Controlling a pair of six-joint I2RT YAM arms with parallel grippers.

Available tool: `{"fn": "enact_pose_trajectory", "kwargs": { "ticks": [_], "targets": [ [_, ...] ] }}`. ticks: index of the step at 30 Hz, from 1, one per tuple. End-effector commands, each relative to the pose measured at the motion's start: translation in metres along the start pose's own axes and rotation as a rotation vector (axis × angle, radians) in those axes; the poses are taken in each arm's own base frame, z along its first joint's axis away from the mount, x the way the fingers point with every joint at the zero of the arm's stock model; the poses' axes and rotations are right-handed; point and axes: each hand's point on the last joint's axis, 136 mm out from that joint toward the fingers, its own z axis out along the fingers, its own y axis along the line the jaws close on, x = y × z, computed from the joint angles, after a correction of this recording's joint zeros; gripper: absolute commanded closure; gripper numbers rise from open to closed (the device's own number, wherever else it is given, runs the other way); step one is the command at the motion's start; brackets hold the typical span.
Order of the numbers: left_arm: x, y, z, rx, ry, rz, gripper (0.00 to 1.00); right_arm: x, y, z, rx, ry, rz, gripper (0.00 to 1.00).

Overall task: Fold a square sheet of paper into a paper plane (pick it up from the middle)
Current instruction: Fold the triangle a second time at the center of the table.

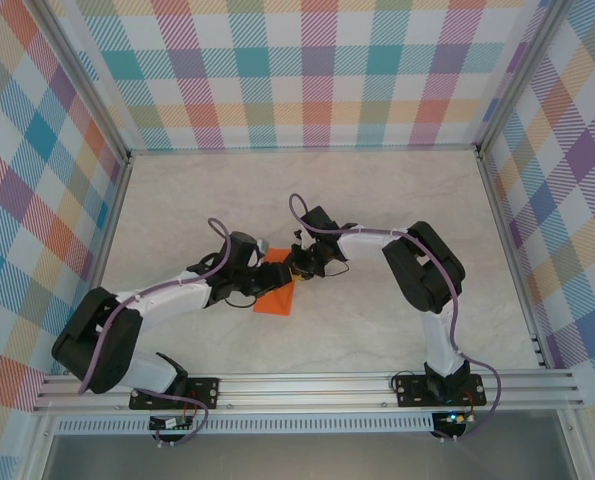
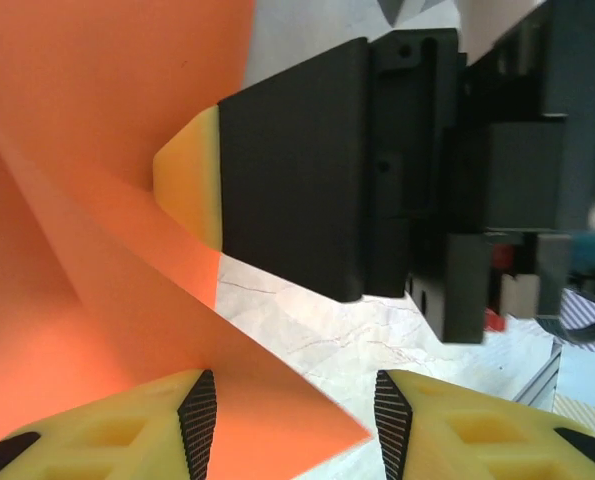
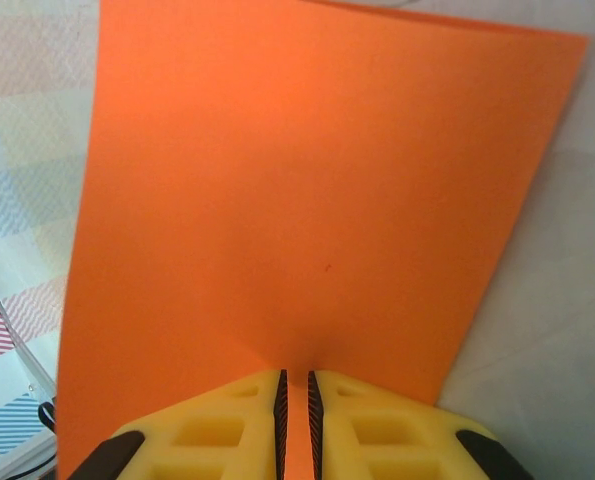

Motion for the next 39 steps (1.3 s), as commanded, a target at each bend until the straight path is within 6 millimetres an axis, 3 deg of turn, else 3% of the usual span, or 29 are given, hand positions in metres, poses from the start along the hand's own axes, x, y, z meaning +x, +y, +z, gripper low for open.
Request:
{"fn": "enact_pose_trajectory", "kwargs": {
  "ticks": [1, 7, 15, 20, 28, 39],
  "targets": [
    [-0.005, 0.011, 0.006, -0.015, -0.031, -0.017, 0.53, 0.001, 0.008, -0.005, -0.026, 0.005, 0.008, 0.83],
    [-0.005, 0.021, 0.008, -0.037, -0.041, -0.025, 0.64, -0.005, 0.022, -0.032, -0.075, -0.046, -0.004, 0.81],
    [-0.003, 0.030, 0.009, -0.064, -0.039, -0.032, 0.72, 0.007, 0.016, -0.065, -0.050, -0.105, -0.044, 0.65],
    [-0.003, 0.030, 0.009, -0.068, -0.041, -0.033, 0.76, 0.023, 0.008, -0.065, -0.057, -0.068, -0.060, 0.62],
    [-0.003, 0.033, 0.009, -0.081, -0.043, -0.036, 0.78, 0.040, 0.014, -0.057, -0.112, 0.012, -0.099, 0.62],
    [-0.004, 0.033, 0.009, -0.084, -0.042, -0.038, 0.81, 0.047, 0.021, -0.044, -0.150, 0.074, -0.122, 0.68]
  ]
}}
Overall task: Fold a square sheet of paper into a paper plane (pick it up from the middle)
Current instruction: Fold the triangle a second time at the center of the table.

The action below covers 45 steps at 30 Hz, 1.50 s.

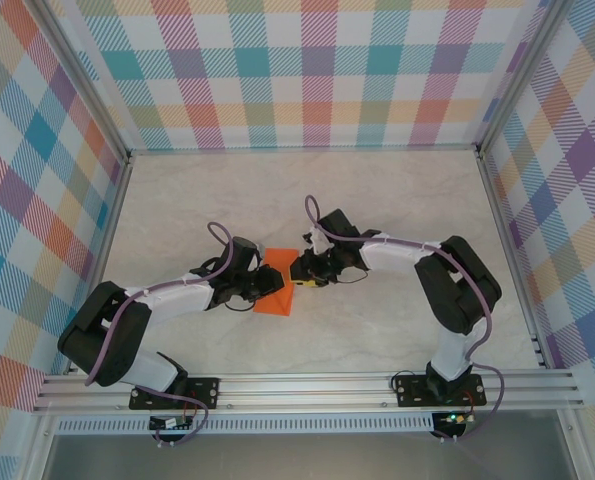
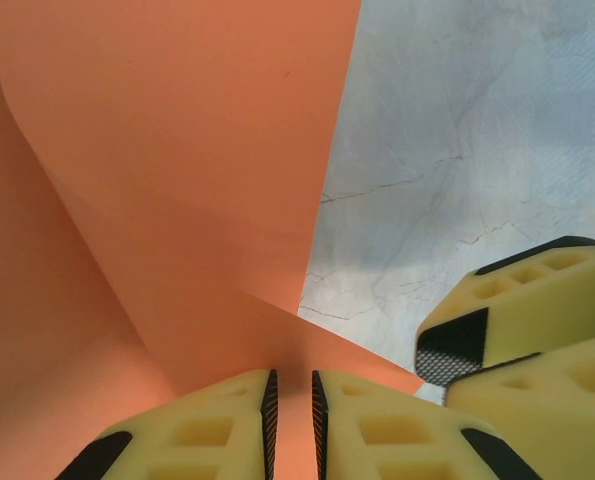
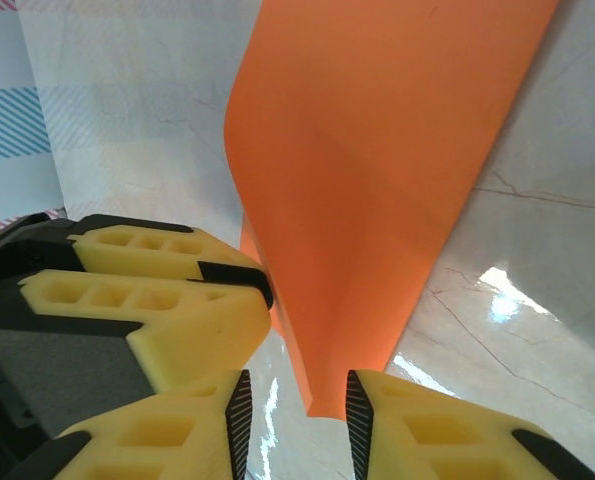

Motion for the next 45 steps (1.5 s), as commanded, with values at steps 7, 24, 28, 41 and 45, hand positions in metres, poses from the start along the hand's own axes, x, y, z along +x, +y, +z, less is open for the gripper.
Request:
{"fn": "enact_pose_trajectory", "kwargs": {
  "ticks": [7, 24, 28, 41, 45],
  "targets": [
    [-0.003, 0.008, 0.002, -0.024, -0.006, -0.016, 0.82, 0.001, 0.003, 0.010, -0.025, 0.051, -0.014, 0.72],
    [-0.005, -0.001, 0.000, 0.002, -0.001, -0.012, 0.79, -0.015, -0.013, 0.019, 0.060, 0.023, -0.045, 0.94],
    [-0.004, -0.005, -0.002, 0.022, 0.003, -0.007, 0.77, -0.020, -0.015, 0.022, 0.076, 0.018, -0.059, 0.95],
    [0.001, -0.002, 0.006, 0.026, 0.036, -0.018, 0.77, -0.021, -0.023, 0.026, 0.104, 0.023, -0.057, 0.95],
    [0.003, 0.001, 0.008, 0.017, 0.042, -0.022, 0.78, -0.021, -0.026, 0.027, 0.113, 0.023, -0.053, 0.95]
  ]
}}
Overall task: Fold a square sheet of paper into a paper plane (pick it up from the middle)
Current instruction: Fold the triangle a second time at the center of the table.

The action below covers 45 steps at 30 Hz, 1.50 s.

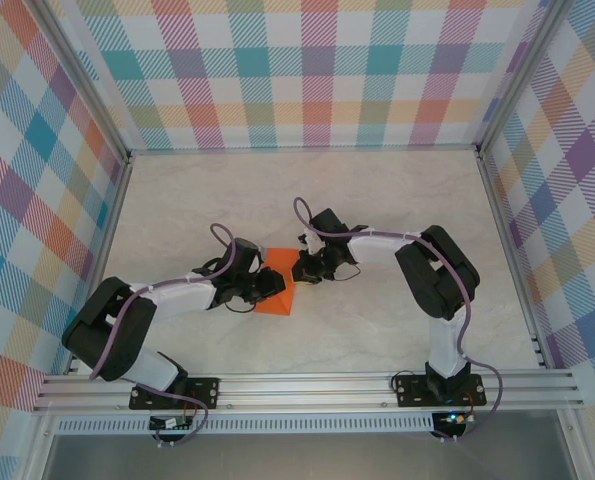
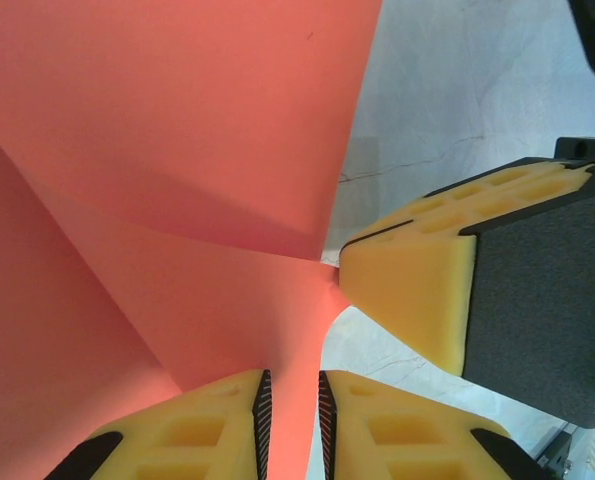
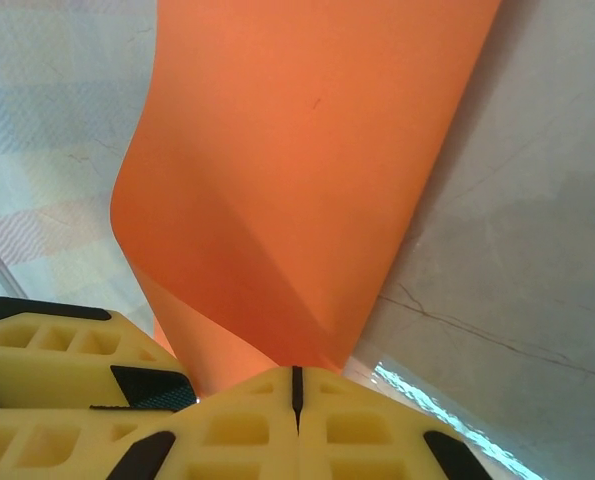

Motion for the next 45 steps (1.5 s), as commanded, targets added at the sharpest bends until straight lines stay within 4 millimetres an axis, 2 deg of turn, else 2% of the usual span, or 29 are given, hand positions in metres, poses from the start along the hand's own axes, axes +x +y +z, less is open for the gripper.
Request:
{"fn": "enact_pose_trajectory", "kwargs": {
  "ticks": [1, 11, 45],
  "targets": [
    [-0.004, -0.004, 0.002, 0.020, 0.002, -0.011, 0.78, -0.004, 0.001, 0.004, 0.010, 0.005, -0.024, 0.95],
    [-0.005, 0.002, 0.006, -0.005, 0.008, -0.023, 0.82, -0.007, 0.000, 0.007, 0.018, 0.005, -0.022, 0.95],
    [-0.002, 0.018, 0.013, -0.074, 0.024, -0.045, 0.85, -0.010, -0.009, 0.013, 0.049, 0.005, -0.005, 0.95]
  ]
}}
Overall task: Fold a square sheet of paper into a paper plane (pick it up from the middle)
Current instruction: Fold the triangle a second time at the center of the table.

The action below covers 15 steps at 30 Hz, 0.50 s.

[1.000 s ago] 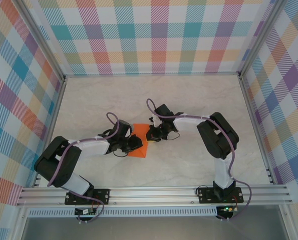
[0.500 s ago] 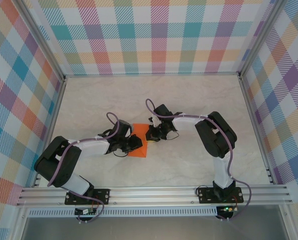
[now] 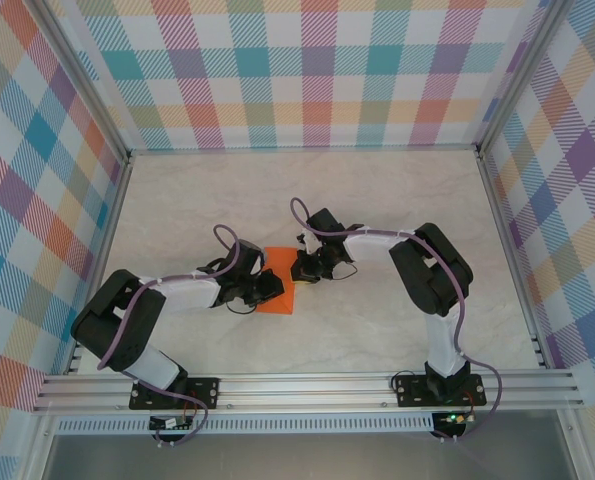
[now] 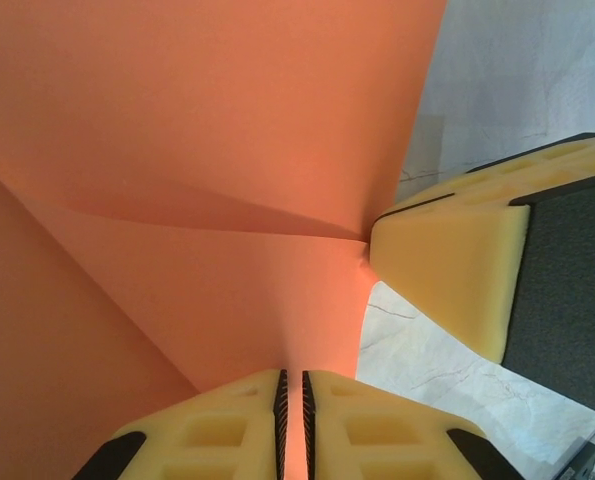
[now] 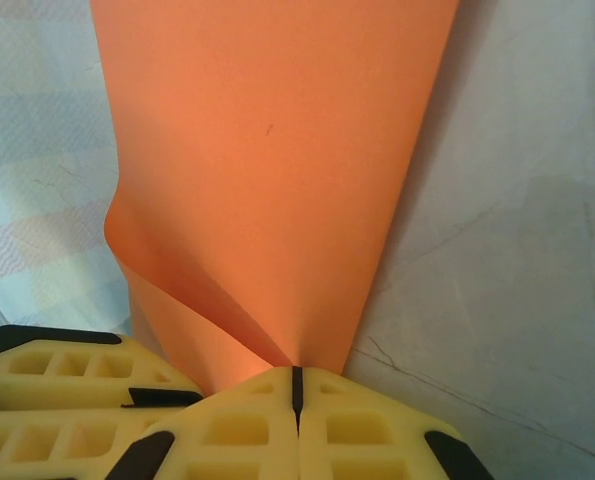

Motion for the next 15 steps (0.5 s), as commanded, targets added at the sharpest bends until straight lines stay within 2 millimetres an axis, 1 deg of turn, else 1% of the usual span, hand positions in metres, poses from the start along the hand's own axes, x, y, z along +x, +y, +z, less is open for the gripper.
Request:
{"fn": "enact_pose_trajectory", "kwargs": {
  "ticks": [1, 15],
  "targets": [
    [-0.0059, 0.0043, 0.0013, -0.029, -0.004, -0.026, 0.85, -0.0014, -0.0016, 0.0049, 0.017, 0.012, -0.012, 0.95],
    [-0.0032, 0.0121, 0.0041, -0.064, 0.010, -0.043, 0.87, -0.0018, -0.0024, 0.0056, 0.020, 0.014, -0.005, 0.95]
  ]
}}
